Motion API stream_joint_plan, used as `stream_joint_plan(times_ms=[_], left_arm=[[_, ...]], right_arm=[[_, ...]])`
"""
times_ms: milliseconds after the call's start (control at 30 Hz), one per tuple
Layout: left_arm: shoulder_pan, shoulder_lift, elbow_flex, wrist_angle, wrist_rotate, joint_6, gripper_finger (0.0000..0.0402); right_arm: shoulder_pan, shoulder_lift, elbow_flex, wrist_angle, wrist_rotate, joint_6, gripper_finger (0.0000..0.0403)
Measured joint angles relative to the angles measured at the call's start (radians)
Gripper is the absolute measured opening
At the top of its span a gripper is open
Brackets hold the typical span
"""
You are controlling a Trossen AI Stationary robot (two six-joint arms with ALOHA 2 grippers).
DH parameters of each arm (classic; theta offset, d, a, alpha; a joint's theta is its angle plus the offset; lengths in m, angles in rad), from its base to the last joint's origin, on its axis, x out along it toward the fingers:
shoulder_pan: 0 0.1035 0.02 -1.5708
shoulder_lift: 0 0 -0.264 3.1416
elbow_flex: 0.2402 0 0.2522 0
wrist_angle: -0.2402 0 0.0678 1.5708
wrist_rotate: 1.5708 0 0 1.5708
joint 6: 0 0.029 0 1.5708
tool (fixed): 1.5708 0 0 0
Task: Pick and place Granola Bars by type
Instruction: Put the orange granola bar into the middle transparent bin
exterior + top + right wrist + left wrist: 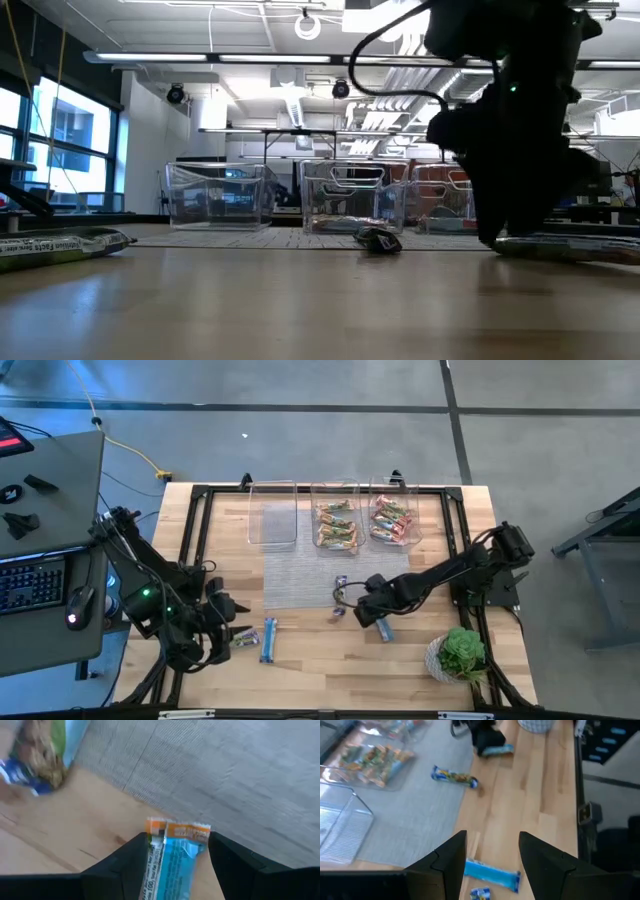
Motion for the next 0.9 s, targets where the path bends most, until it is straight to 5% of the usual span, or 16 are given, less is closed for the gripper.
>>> stream_joint_plan(times_ms=[167, 400, 900], left_arm=[[0.0, 0.019, 0.0, 0.001, -0.009, -0.01, 0.0175], [0.0, 0.07, 0.0, 0.001, 0.005, -0.029, 0.0175], [0.0, 0.092, 0.0, 0.025, 0.029, -0.03, 0.0175]], right_arm=[[-0.006, 0.035, 0.006, 0.028, -0.053, -0.134, 0.0195], [-0.006, 0.021, 0.004, 0.049, 0.008, -0.182, 0.0181], [-0.012, 0.019, 0.004, 0.268, -0.07, -0.286, 0.0064]])
